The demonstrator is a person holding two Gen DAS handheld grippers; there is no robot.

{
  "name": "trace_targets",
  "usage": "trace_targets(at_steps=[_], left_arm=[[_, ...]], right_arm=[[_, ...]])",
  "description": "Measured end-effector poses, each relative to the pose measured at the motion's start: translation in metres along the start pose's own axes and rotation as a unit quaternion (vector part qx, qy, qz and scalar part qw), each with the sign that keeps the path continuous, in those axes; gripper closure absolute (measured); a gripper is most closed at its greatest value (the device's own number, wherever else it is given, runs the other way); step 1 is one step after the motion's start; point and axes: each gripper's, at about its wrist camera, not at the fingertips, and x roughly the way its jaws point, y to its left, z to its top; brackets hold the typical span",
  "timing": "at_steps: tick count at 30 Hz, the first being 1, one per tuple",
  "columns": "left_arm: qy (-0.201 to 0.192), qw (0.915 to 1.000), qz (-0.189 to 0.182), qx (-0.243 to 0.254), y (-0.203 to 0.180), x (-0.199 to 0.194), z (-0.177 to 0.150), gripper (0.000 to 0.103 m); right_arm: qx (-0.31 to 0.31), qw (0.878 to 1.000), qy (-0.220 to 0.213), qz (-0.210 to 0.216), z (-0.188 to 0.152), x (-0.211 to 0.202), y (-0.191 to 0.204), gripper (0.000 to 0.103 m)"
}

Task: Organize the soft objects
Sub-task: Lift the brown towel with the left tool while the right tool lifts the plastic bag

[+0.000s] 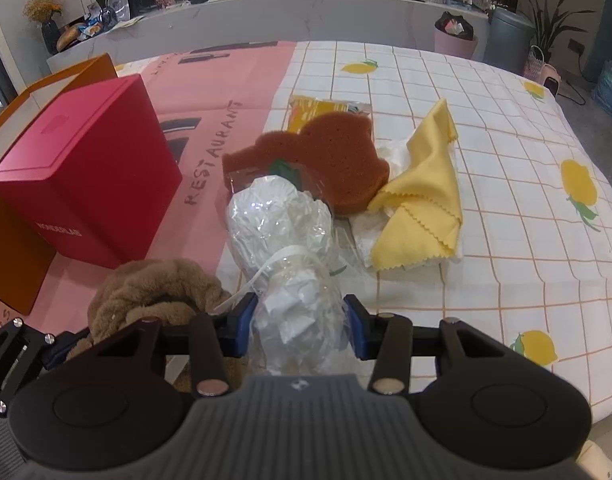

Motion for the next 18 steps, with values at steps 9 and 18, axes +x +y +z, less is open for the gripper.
trace_targets(at_steps=[9, 18], left_arm=[[-0.007, 0.9992, 0.02, 0.035, -0.016, -0.003, 0.009, 0.039], [0.009, 0.9998, -0.003, 0.017, -0.017, 0.01, 0.063, 0.039]], right_arm=[[0.019, 0.999, -0.029, 0.008, 0.004, -0.018, -0.012, 0.057], [0.093, 0.993, -0.079, 0.001, 0.012, -0.041, -0.051, 0.057]])
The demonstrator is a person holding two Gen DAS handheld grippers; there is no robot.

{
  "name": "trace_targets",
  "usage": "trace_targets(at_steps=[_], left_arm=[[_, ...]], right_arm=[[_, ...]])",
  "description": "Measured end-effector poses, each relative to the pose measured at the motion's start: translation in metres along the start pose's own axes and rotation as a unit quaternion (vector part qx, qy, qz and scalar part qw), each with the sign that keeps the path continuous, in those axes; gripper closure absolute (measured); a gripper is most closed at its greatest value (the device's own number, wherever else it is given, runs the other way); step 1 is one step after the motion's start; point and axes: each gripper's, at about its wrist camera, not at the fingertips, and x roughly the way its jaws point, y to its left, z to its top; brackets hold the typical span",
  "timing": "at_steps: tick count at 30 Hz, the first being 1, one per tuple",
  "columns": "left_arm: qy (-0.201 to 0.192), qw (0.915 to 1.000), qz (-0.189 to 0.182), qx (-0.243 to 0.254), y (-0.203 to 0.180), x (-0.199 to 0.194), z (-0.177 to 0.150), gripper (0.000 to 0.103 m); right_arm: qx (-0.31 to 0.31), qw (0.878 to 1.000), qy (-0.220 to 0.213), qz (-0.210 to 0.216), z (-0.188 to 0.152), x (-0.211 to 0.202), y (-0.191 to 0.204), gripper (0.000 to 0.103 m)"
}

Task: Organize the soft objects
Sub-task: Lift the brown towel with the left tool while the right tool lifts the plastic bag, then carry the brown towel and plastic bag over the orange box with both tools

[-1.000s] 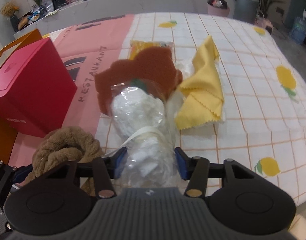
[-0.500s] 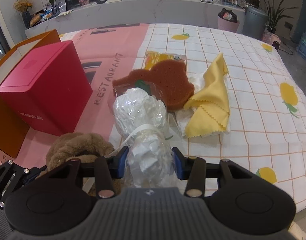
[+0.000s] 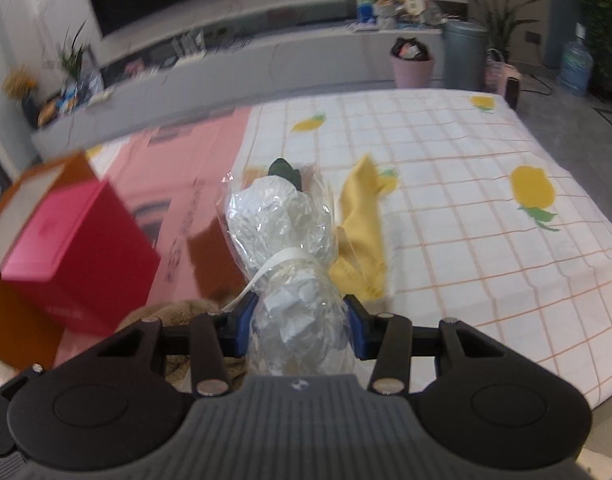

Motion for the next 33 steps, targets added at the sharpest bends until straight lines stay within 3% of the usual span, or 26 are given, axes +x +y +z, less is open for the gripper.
trace_targets(at_steps=[7, 11, 16, 19, 21, 24, 29, 33], left_arm=[[0.015, 0.9994, -0.028, -0.009, 0.016, 0.033, 0.052, 0.04], [0.024, 0.9992, -0.019, -0.027, 0.037, 0.06, 0.09, 0.04], [0.028, 0.9982, 0.029, -0.044, 0.067, 0.081, 0.126, 0.04], [0.036, 0.996, 0.043, -0.069, 0.093, 0.084, 0.138, 0.04], [0.022, 0.9942, 0.048, -0.094, 0.115, 0.079, 0.138, 0.04], [0.015, 0.9906, 0.068, -0.118, 0.15, 0.068, 0.133, 0.04], [0.024, 0.9798, 0.108, -0.166, 0.216, 0.054, 0.115, 0.04], [0.034, 0.9698, 0.137, -0.199, 0.266, 0.036, 0.086, 0.04]], right_arm=[[0.124, 0.992, -0.007, -0.022, 0.004, 0.007, -0.053, 0.057], [0.176, 0.984, -0.021, -0.002, 0.007, 0.008, -0.067, 0.058], [0.19, 0.98, -0.058, 0.022, 0.033, 0.012, -0.064, 0.058], [0.212, 0.975, -0.07, -0.007, 0.049, 0.023, -0.063, 0.058], [0.25, 0.963, -0.091, -0.041, 0.052, 0.028, -0.062, 0.058], [0.256, 0.959, -0.102, -0.062, 0.062, 0.04, -0.05, 0.058], [0.22, 0.971, -0.072, -0.058, 0.081, 0.063, -0.005, 0.058], [0.183, 0.98, -0.071, -0.025, 0.094, 0.07, 0.05, 0.058]])
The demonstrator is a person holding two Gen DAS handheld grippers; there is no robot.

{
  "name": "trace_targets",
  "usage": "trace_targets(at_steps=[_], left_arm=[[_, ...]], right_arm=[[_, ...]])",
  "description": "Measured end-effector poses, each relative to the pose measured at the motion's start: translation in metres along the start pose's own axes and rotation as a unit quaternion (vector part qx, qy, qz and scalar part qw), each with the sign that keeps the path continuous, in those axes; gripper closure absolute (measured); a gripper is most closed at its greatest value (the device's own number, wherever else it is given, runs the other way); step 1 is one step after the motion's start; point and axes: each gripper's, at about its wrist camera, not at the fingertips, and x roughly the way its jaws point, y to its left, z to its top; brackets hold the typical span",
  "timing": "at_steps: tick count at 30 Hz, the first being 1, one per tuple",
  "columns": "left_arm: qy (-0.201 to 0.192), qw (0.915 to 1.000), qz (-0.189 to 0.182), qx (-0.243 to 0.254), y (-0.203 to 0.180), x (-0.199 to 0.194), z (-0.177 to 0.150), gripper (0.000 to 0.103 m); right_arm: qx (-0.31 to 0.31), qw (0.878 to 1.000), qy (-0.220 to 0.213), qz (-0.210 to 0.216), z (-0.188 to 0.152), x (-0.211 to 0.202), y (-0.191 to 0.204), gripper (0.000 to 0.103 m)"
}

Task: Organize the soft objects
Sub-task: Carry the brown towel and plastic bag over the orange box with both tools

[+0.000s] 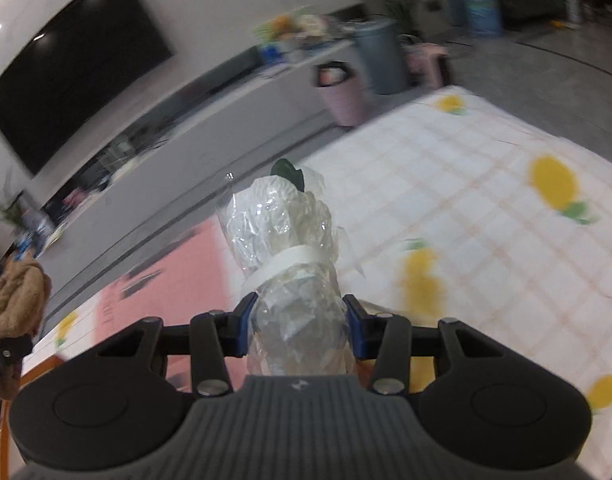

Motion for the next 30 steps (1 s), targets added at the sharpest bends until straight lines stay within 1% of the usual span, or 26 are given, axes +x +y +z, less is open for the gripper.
trace_targets(at_steps=[2, 4, 6, 8, 10, 13, 16, 19, 21, 22, 24, 25, 26, 28, 30], left_arm=[[0.004, 0.9998, 0.016, -0.008, 0.028, -0.001, -0.007, 0.04], [0.015, 0.9992, 0.027, -0.024, 0.053, -0.001, -0.013, 0.04], [0.027, 0.9982, 0.032, -0.042, 0.075, -0.001, -0.021, 0.04], [0.03, 0.9978, 0.044, -0.04, 0.09, -0.001, -0.03, 0.04], [0.031, 0.9977, 0.051, -0.032, 0.097, 0.0, -0.041, 0.04], [0.041, 0.9972, 0.056, -0.028, 0.105, 0.006, -0.054, 0.04], [0.056, 0.996, 0.063, -0.03, 0.111, 0.016, -0.061, 0.04], [0.054, 0.9958, 0.068, -0.028, 0.122, 0.017, -0.07, 0.039], [0.047, 0.9961, 0.074, -0.014, 0.119, 0.017, -0.072, 0.036], [0.045, 0.9959, 0.078, -0.005, 0.119, 0.018, -0.073, 0.029], [0.04, 0.9957, 0.084, 0.009, 0.115, 0.018, -0.075, 0.026], [0.035, 0.9957, 0.084, 0.013, 0.113, 0.016, -0.076, 0.022], [0.029, 0.9962, 0.081, 0.014, 0.114, 0.014, -0.075, 0.017], [0.015, 0.9977, 0.066, -0.002, 0.119, 0.007, -0.075, 0.012], [0.005, 0.9992, 0.034, -0.019, 0.124, -0.002, -0.076, 0.011]], right_arm=[[-0.019, 1.0, -0.003, 0.018, -0.006, -0.001, 0.029, 0.058], [-0.026, 0.998, -0.004, 0.05, -0.013, -0.004, 0.055, 0.058], [-0.031, 0.995, -0.004, 0.092, -0.019, -0.007, 0.082, 0.058], [-0.043, 0.99, -0.012, 0.134, -0.026, -0.012, 0.108, 0.058], [-0.063, 0.982, -0.012, 0.175, -0.034, -0.018, 0.135, 0.058], [-0.102, 0.969, 0.007, 0.226, -0.047, -0.023, 0.174, 0.058], [-0.137, 0.959, 0.031, 0.245, -0.064, -0.024, 0.204, 0.058], [-0.137, 0.951, 0.055, 0.271, -0.078, -0.021, 0.216, 0.058], [-0.136, 0.947, 0.068, 0.282, -0.085, -0.018, 0.221, 0.058], [-0.14, 0.946, 0.071, 0.282, -0.088, -0.017, 0.223, 0.058], [-0.152, 0.946, 0.074, 0.277, -0.094, -0.014, 0.227, 0.058], [-0.155, 0.946, 0.075, 0.276, -0.094, -0.013, 0.228, 0.058], [-0.157, 0.945, 0.077, 0.275, -0.094, -0.011, 0.227, 0.058], [-0.156, 0.947, 0.079, 0.271, -0.095, -0.009, 0.227, 0.058], [-0.155, 0.948, 0.078, 0.268, -0.095, -0.012, 0.225, 0.058]])
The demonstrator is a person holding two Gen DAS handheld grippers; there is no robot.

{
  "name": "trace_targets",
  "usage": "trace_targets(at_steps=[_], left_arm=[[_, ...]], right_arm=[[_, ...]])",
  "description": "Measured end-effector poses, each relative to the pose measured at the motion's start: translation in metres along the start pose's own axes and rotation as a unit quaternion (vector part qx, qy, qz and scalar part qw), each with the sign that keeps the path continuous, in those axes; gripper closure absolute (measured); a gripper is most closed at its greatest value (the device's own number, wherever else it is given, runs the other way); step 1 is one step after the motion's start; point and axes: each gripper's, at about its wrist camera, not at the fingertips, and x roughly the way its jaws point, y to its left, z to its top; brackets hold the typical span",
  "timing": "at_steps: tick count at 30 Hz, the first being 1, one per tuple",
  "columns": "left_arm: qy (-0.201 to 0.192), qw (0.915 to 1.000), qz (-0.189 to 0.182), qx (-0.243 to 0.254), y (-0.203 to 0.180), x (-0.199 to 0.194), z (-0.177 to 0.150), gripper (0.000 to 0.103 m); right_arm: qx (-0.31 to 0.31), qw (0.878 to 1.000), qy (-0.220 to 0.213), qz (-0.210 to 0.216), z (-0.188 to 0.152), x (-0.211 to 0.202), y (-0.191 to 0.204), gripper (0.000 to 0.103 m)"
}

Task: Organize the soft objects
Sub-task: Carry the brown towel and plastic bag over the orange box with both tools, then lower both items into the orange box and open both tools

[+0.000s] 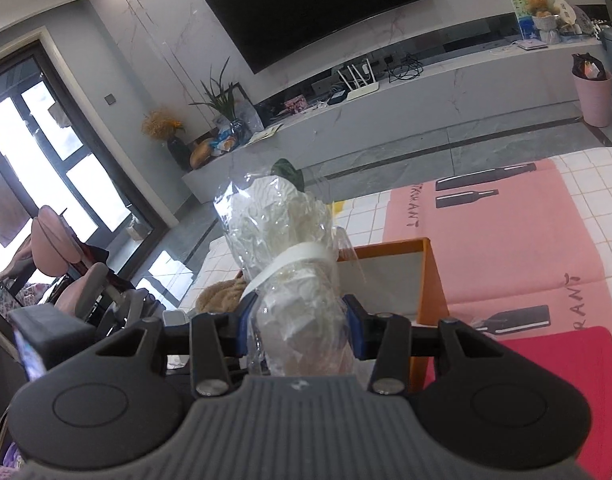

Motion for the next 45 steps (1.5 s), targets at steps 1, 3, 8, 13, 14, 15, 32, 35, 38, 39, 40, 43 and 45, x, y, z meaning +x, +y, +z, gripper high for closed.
trace_targets(at_steps=[1, 3, 8, 13, 14, 15, 32, 35, 38, 39, 40, 43, 45], left_arm=[[-0.003, 0.9999, -0.013, -0.001, 0.003, -0.004, -0.001, 0.01], [-0.005, 0.9999, -0.014, 0.003, 0.007, -0.012, -0.002, 0.01], [0.023, 0.9982, -0.019, -0.051, 0.03, -0.028, -0.007, 0.01], [-0.026, 0.9952, -0.017, -0.093, 0.055, -0.057, -0.02, 0.013], [-0.038, 0.9935, -0.021, -0.105, 0.059, -0.061, -0.022, 0.013], [-0.05, 0.9911, -0.019, -0.121, 0.064, -0.064, -0.026, 0.013], [0.003, 0.9844, -0.067, -0.163, 0.099, -0.036, -0.049, 0.014], [0.007, 0.9827, -0.087, -0.164, 0.101, -0.034, -0.049, 0.014], [0.007, 0.985, -0.055, -0.163, 0.098, -0.033, -0.049, 0.014], [0.007, 0.9868, -0.047, -0.155, 0.096, -0.033, -0.049, 0.014], [0.007, 0.9885, -0.047, -0.143, 0.094, -0.032, -0.049, 0.014], [0.015, 0.9898, -0.055, -0.131, 0.093, -0.028, -0.05, 0.014], [0.021, 0.9889, -0.054, -0.136, 0.095, -0.024, -0.05, 0.014]], right_arm=[[0.001, 1.0, 0.001, -0.002, -0.001, -0.002, -0.001, 0.058], [0.003, 1.0, 0.002, -0.005, -0.003, -0.005, -0.002, 0.058], [0.007, 1.0, 0.001, 0.005, -0.003, -0.012, 0.001, 0.058], [0.035, 0.997, -0.012, 0.066, 0.009, -0.02, 0.01, 0.058], [0.036, 0.997, -0.017, 0.073, 0.012, -0.022, 0.014, 0.057], [0.033, 0.996, -0.019, 0.076, 0.015, -0.023, 0.019, 0.057], [-0.213, 0.948, 0.138, -0.192, -0.015, 0.092, 0.079, 0.057], [-0.182, 0.945, 0.161, -0.221, -0.015, 0.115, 0.063, 0.057], [-0.202, 0.929, 0.17, -0.26, -0.019, 0.135, 0.052, 0.057], [-0.202, 0.925, 0.177, -0.269, -0.02, 0.141, 0.047, 0.057], [-0.2, 0.922, 0.179, -0.277, -0.02, 0.145, 0.043, 0.056], [-0.232, 0.911, 0.175, -0.293, -0.022, 0.153, 0.043, 0.056], [-0.245, 0.903, 0.185, -0.3, -0.024, 0.156, 0.045, 0.055]])
